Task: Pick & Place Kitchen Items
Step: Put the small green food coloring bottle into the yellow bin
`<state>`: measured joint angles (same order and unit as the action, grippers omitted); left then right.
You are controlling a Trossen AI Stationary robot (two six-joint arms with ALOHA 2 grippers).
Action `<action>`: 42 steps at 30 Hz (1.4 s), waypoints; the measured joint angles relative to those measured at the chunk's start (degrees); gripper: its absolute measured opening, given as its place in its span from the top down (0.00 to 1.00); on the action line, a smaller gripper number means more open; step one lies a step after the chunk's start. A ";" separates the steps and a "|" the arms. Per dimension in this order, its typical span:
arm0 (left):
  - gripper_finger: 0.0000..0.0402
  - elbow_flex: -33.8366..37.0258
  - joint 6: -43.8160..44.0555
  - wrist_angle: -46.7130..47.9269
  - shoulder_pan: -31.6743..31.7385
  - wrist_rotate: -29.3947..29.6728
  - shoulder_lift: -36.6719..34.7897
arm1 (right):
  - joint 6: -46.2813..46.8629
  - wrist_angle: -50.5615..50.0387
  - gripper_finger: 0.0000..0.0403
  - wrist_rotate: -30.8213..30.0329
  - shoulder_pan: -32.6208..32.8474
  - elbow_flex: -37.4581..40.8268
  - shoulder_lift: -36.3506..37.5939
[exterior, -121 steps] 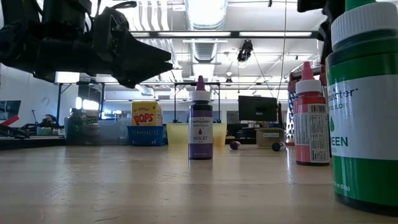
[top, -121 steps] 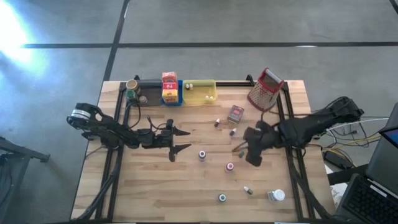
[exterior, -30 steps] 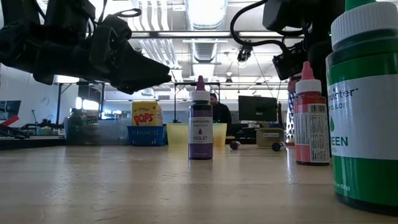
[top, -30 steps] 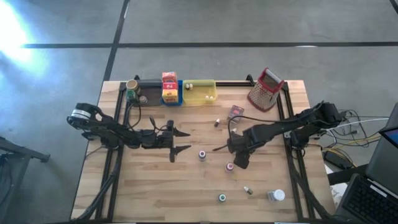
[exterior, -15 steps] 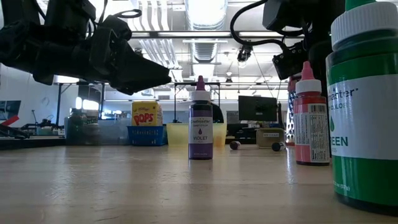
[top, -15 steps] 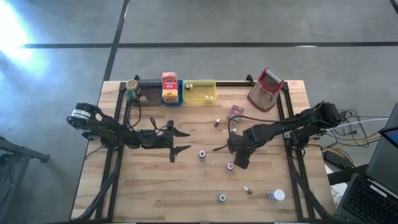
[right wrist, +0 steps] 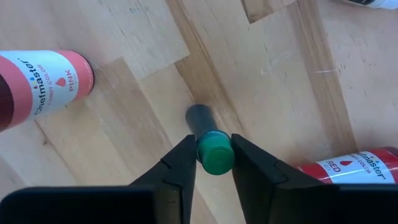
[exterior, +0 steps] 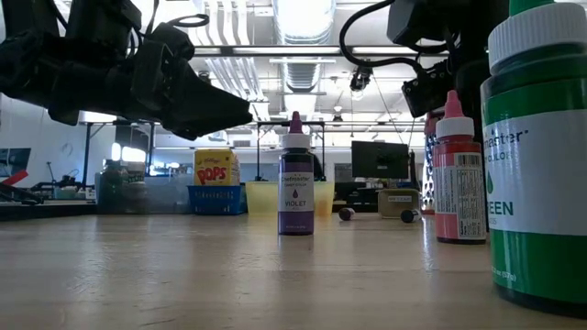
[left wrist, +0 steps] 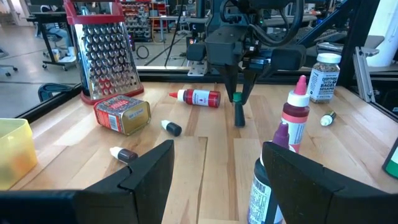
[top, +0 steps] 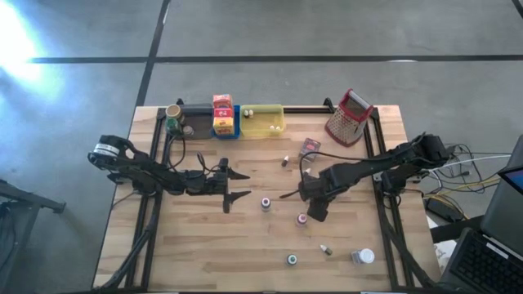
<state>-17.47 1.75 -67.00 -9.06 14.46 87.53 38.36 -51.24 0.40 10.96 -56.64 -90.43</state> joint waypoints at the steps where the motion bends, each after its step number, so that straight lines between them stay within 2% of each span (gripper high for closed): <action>1: 0.38 0.00 0.01 0.00 0.00 0.00 0.00 | -0.06 -0.03 0.78 0.00 -0.12 0.00 0.00; 10: 0.38 0.00 -0.01 0.00 0.02 -0.02 0.00 | -3.75 -1.54 0.83 -0.25 -3.06 -1.46 1.89; 14: 0.38 0.00 -0.01 0.10 0.02 -0.02 0.00 | -7.01 -2.71 0.80 -0.45 -6.09 -4.56 2.92; 28: 0.38 0.02 -0.27 2.67 0.11 0.55 -0.04 | -24.15 -5.81 0.80 -1.83 -21.69 -22.39 3.14; 34: 0.38 0.02 -0.21 2.96 0.11 0.51 -0.02 | -31.21 -6.20 0.80 -2.03 -27.39 -29.83 0.04; 42: 0.38 -0.04 -0.21 4.09 0.11 0.48 -0.02 | -38.15 -9.31 0.81 -1.28 -33.83 -40.08 -8.16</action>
<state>-17.52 1.54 -62.92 -8.95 14.94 87.50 0.21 -60.56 -0.87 -22.87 -96.72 -98.59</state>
